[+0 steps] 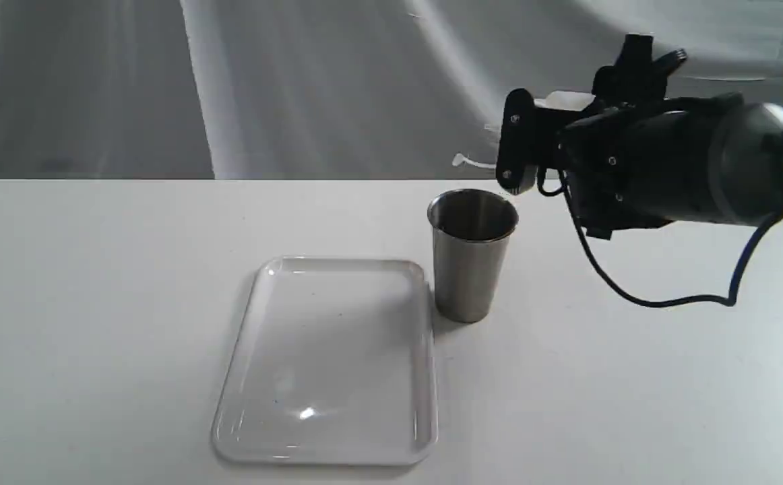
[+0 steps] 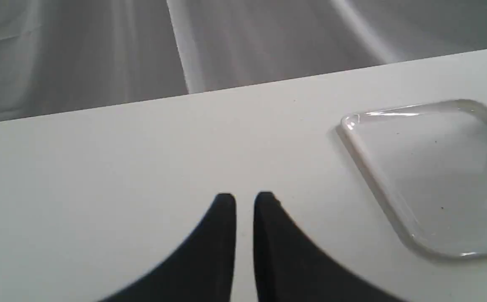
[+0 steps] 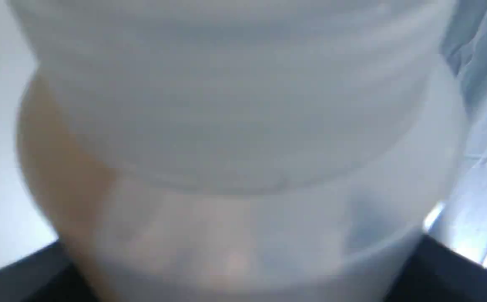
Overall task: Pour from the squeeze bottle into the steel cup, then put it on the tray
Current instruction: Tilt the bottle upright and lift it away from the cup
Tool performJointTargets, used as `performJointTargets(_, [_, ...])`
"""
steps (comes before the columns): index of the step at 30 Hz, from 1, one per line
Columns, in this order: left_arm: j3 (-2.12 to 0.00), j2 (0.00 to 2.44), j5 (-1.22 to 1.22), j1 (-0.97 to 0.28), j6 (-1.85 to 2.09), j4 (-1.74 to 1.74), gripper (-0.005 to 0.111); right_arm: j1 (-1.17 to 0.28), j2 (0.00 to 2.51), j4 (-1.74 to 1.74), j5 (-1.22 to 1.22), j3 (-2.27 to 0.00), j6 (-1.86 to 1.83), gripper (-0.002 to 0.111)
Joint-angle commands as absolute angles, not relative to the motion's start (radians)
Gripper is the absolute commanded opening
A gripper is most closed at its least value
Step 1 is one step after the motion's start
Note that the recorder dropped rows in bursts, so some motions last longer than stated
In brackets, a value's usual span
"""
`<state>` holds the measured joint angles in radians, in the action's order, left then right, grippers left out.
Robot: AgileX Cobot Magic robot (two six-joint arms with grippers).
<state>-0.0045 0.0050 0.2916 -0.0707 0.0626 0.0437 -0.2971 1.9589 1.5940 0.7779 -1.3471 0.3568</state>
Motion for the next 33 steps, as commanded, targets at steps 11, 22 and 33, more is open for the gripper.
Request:
performJointTargets(11, [0.000,0.000,0.285,-0.074,0.061,0.044,0.008,-0.289,1.947,1.443,0.717,-1.352,0.636,0.038])
performJointTargets(22, [0.000,0.000,0.285,-0.074,0.061,0.044,0.008,-0.289,1.944,1.323,0.683,-1.352,0.708,0.038])
performJointTargets(33, [0.000,0.000,0.285,-0.074,0.061,0.044,0.008,-0.289,1.858,1.284,0.693,-1.352,0.891,0.038])
